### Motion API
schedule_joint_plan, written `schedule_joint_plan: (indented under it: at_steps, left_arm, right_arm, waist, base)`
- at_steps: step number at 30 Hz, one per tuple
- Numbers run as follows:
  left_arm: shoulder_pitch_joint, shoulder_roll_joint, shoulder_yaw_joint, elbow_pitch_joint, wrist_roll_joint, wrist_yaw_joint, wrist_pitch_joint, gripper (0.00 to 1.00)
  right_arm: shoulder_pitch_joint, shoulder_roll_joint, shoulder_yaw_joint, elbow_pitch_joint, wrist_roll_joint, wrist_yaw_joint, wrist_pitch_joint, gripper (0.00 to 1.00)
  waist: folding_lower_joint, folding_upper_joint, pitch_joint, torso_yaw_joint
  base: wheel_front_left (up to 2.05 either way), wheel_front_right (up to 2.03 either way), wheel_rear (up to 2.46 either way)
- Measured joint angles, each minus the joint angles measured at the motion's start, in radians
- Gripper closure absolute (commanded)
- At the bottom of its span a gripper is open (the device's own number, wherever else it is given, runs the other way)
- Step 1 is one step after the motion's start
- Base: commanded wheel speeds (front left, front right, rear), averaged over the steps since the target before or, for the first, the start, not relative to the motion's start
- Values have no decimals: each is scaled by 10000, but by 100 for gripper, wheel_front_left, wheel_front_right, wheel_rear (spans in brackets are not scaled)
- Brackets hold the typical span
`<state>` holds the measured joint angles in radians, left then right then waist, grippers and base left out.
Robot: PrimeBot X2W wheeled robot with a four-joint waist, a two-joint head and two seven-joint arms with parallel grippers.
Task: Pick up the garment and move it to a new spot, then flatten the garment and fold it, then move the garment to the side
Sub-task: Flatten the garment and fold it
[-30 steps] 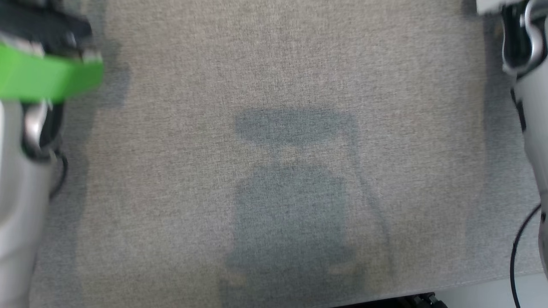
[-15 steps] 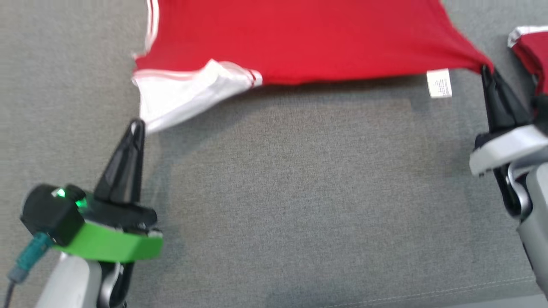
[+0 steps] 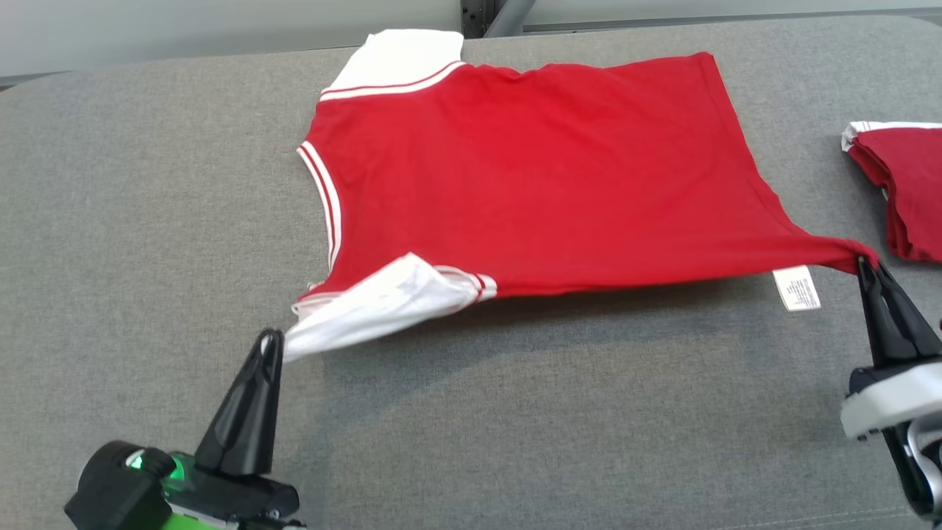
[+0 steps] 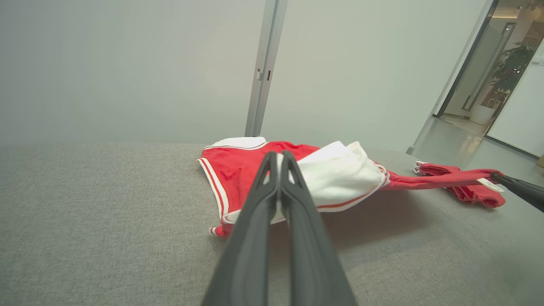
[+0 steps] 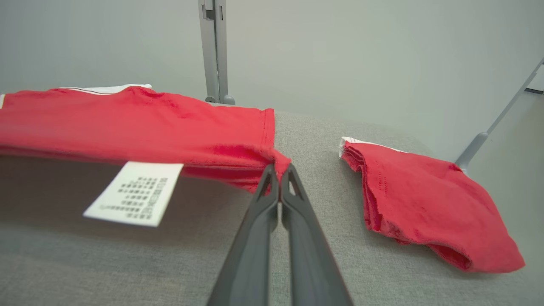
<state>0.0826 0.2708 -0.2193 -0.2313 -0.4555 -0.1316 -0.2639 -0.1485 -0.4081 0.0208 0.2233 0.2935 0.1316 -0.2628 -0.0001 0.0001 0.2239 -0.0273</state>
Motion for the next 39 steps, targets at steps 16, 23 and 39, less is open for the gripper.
schedule_joint_plan:
  at_steps: [16,23,39]
  left_arm:
    - [-2188,602,-1499,1758,-232,0,240,100]
    - [-4383,642,-2140,3212,-31,0,109,100]
    - [-6780,443,-1898,4268,1005,0,27,100]
  right_arm:
    - [-1326,301,546,1478,529,0,734,100]
    - [-2676,472,819,2527,658,0,585,100]
    - [-5075,614,1335,4332,798,0,42,100]
  waist:
    - [0,0,559,-163]
    - [0,0,1087,-81]
    - [1,0,2328,-87]
  base:
    - [0,0,0]
    - [0,0,0]
    - [0,0,0]
